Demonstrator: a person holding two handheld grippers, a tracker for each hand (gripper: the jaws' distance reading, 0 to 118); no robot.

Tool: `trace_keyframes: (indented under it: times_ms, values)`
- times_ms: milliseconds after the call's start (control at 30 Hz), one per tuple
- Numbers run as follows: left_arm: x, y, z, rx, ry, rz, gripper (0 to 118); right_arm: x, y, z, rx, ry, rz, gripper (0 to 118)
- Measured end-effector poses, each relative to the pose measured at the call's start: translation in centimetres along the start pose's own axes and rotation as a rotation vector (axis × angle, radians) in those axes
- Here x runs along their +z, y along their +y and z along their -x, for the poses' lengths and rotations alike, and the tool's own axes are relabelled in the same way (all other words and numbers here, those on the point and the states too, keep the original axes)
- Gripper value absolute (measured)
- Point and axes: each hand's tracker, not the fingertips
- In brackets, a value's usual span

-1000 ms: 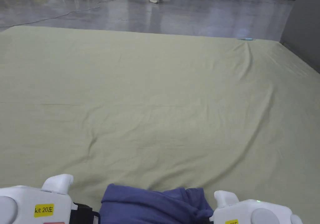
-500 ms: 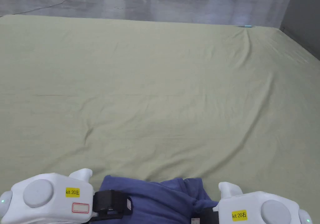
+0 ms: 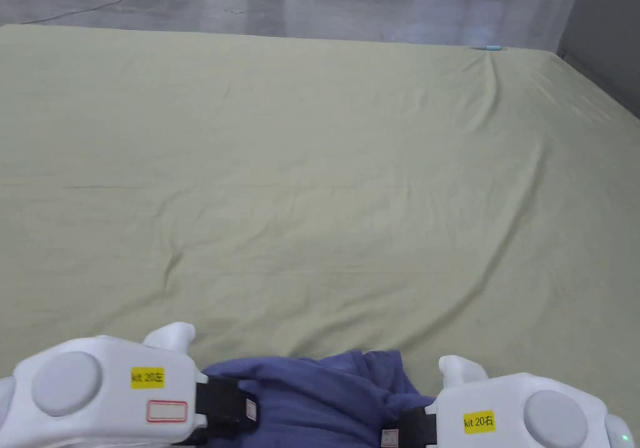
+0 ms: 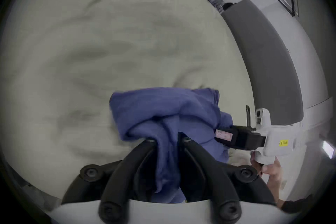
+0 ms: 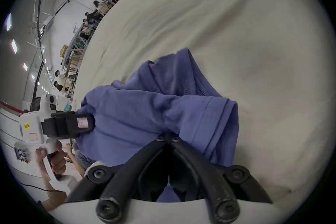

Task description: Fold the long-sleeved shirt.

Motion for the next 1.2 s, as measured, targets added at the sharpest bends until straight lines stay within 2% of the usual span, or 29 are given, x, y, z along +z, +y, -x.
trace_keyframes:
  times_ms: [100,200,333,500,567,700,800,900,1033,1067,1100,1133,1167,1200]
  values:
    - [3.4,1.0,0.2,-0.071,0.047,-0.050,8,2.0,-0.4,4.2,0.140,-0.077,-0.107,0]
    - [6.7,1.2,0.8,-0.056,0.092,-0.083,8,2.3,-1.1,9.7,0.262,-0.160,-0.169,0]
    - [11.6,1.8,4.8,-0.027,0.191,-0.110,8,0.9,-2.6,16.5,0.342,-0.046,-0.170,0]
    - [17.1,2.7,12.1,-0.014,0.483,-0.096,8,-1.9,-5.7,23.9,0.414,0.088,-0.106,0]
    - [18.7,2.9,15.9,0.030,0.571,-0.088,8,-2.7,-7.0,26.2,0.446,0.127,-0.082,0]
    - [20.2,2.7,21.9,0.029,0.793,-0.049,8,-3.2,-8.8,28.9,0.483,0.183,-0.040,0]
    - [20.4,2.7,25.0,0.075,0.794,-0.030,8,-3.3,-9.6,29.6,0.514,0.187,-0.024,0]
    - [19.9,2.9,25.6,0.146,0.746,-0.063,7,-3.2,-9.6,29.5,0.525,0.179,-0.018,0]
    - [18.0,3.1,23.9,0.030,0.837,-0.023,10,-2.8,-9.2,28.8,0.524,0.166,-0.028,0]
    - [17.8,3.1,23.6,0.032,0.846,-0.027,26,-2.7,-9.1,28.6,0.523,0.165,-0.034,0]
    - [17.9,3.0,23.4,0.051,0.895,-0.043,75,-2.5,-8.9,28.4,0.520,0.163,-0.040,0]
    - [18.2,3.0,22.9,0.085,0.945,-0.068,105,-2.3,-8.7,28.1,0.514,0.163,-0.045,0]
    - [18.6,2.9,22.4,0.088,0.914,-0.089,117,-2.0,-8.5,27.8,0.504,0.163,-0.050,0]
    - [19.2,2.8,21.4,0.080,0.852,-0.133,117,-1.6,-8.3,27.4,0.495,0.162,-0.058,0]
